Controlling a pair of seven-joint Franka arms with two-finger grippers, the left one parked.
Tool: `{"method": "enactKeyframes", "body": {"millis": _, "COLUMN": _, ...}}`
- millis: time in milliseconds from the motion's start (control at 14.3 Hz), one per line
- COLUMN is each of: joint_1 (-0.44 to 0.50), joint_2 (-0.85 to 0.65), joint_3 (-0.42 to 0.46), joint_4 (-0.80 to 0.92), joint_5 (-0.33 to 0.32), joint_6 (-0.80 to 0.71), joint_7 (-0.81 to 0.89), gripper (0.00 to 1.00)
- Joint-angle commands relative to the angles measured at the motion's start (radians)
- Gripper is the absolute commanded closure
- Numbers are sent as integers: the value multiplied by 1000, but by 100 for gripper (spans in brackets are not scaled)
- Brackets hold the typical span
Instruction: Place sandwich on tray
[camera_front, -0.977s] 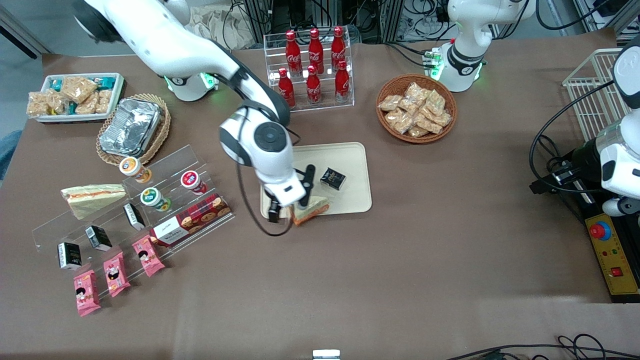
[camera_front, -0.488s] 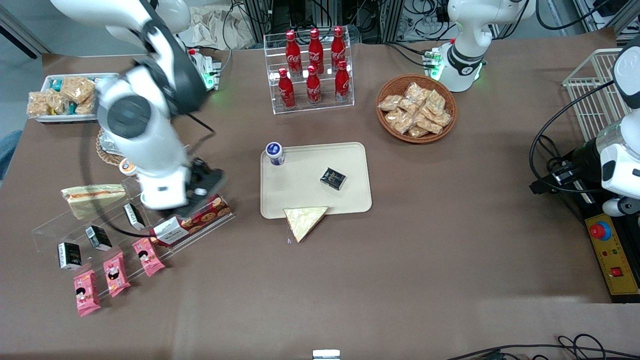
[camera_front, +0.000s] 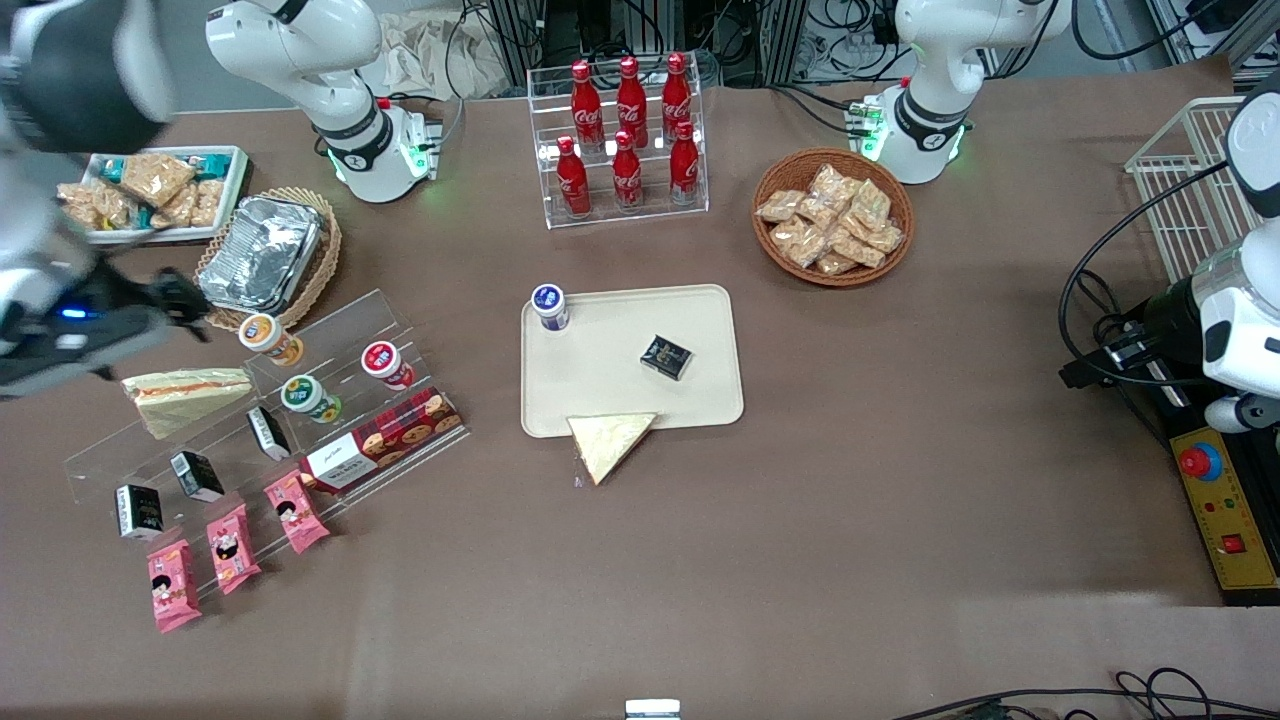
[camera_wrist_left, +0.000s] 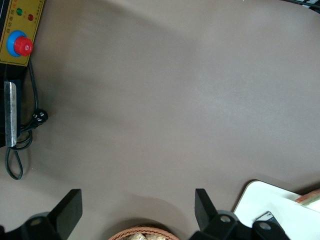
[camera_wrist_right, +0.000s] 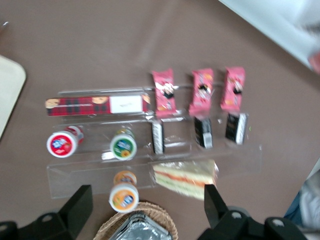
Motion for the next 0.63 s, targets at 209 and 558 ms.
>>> {"method": "enactKeyframes", "body": {"millis": 209, "joint_1": -5, "joint_2": -62, "joint_3": -195, "joint_4": -44, "joint_5": 80, "joint_6": -5, "joint_7": 55, "gripper": 1}}
{"method": "enactKeyframes", "body": {"millis": 558, "joint_1": 0, "joint_2": -68, "joint_3": -197, "joint_4": -38, "joint_5": 80, "joint_6": -57, "joint_7": 196, "gripper": 1}}
